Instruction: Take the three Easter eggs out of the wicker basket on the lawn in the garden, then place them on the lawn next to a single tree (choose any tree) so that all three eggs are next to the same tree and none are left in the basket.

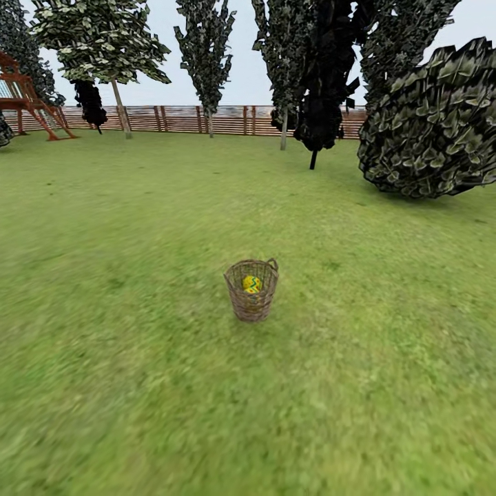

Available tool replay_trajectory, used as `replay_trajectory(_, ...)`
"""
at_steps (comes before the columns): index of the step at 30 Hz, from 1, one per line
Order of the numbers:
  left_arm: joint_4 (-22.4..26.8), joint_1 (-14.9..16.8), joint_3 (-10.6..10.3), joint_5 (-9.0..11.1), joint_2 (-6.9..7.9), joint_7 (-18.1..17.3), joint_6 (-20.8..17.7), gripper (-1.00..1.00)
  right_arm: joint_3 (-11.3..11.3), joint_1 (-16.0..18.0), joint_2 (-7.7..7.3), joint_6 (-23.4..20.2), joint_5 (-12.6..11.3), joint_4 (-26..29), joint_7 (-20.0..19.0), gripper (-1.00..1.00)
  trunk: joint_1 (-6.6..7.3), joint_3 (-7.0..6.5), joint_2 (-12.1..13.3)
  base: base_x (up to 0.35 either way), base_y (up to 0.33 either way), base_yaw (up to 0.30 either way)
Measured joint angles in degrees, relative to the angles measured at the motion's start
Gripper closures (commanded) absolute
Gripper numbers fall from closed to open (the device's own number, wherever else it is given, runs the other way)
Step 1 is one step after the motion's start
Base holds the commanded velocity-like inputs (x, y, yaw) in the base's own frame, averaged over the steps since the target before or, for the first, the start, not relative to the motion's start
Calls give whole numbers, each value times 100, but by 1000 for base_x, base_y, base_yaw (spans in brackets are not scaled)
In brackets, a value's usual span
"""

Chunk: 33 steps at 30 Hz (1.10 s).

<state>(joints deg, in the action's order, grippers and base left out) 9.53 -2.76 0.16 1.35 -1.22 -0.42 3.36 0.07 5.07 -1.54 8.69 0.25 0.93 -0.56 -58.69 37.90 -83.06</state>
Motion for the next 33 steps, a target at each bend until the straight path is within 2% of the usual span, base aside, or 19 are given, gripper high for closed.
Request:
replay_trajectory(4, 75, 66, 138, 19, 41, 2, -22, -100, -13, 49, 7, 70, -14, 172, -4, -100, 0, 0, 0, 330, 72, 0)
replay_trajectory(8, 328, 301, 170, 30, 129, 15, -129, -100, -16, 311, 4, -152, -29, 957, 28, -100, 0, -2, 0, 334, 16, 0)
replay_trajectory(9, 396, 475, 174, 53, 145, 20, -229, -100, -19, 446, 3, -519, -37, 1285, 41, -100, 0, -2, 0, 334, 5, 0)
replay_trajectory(11, 426, 702, 175, 100, 161, 23, -382, -100, -20, 648, 4, -1028, -42, 1598, 48, -100, -1, -3, 0, 335, 3, 0)
replay_trajectory(14, 475, 1118, 176, 176, 226, 31, -715, -100, -21, 1155, 10, -1984, -46, 2089, 52, -100, 0, -3, 1, 336, 1, 0)
replay_trajectory(16, 611, 1430, 187, 193, 255, 33, -877, -100, -22, 1519, 30, -2273, -44, 2288, 58, -100, 0, -4, 1, 337, 0, 0)
replay_trajectory(18, 777, 1785, 200, 201, 278, 34, -1051, -100, -20, 1954, 102, -2405, -45, 2420, 61, -100, 0, -4, 1, 337, 0, 0)
replay_trajectory(19, 812, 1890, 205, 202, 283, 34, -1107, -100, -21, 2067, 126, -2424, -48, 2441, 62, -100, 0, -3, 1, 337, 0, 0)
replay_trajectory(21, 916, 2486, 219, 208, 294, 24, -1455, -100, -21, 2582, 216, -2476, -65, 2494, 124, -100, 0, -4, 1, 338, 0, 0)
replay_trajectory(23, 972, 2922, 271, 213, 278, 20, -1674, -100, -22, 2996, 270, -2498, -67, 2509, 336, -100, 0, -4, 1, 338, 0, 0)
replay_trajectory(24, 992, 3039, 294, 213, 269, 20, -1710, -100, -23, 3094, 290, -2501, -67, 2512, 411, -100, 0, -3, 1, 338, 0, 0)
replay_trajectory(25, 1086, 3287, 355, 214, 236, 15, -1779, -100, -22, 3351, 358, -2516, -62, 2519, 625, -100, 0, -3, 1, 338, 0, 0)
replay_trajectory(26, 1405, 3701, 413, 211, 164, 13, -1858, -100, -17, 3843, 442, -2725, -47, 2520, 901, -100, 0, -4, 1, 339, 0, 0)
replay_trajectory(27, 1569, 4034, 425, 214, 133, 10, -1914, -100, -15, 4072, 453, -2853, -36, 2520, 949, -100, 0, -4, 1, 339, 0, 0)
replay_trajectory(33, 2826, 4348, 432, 216, 43, 3, -2654, -100, -15, 4734, 467, -3501, -35, 2681, 1029, -100, 0, -3, 0, 339, 0, 0)
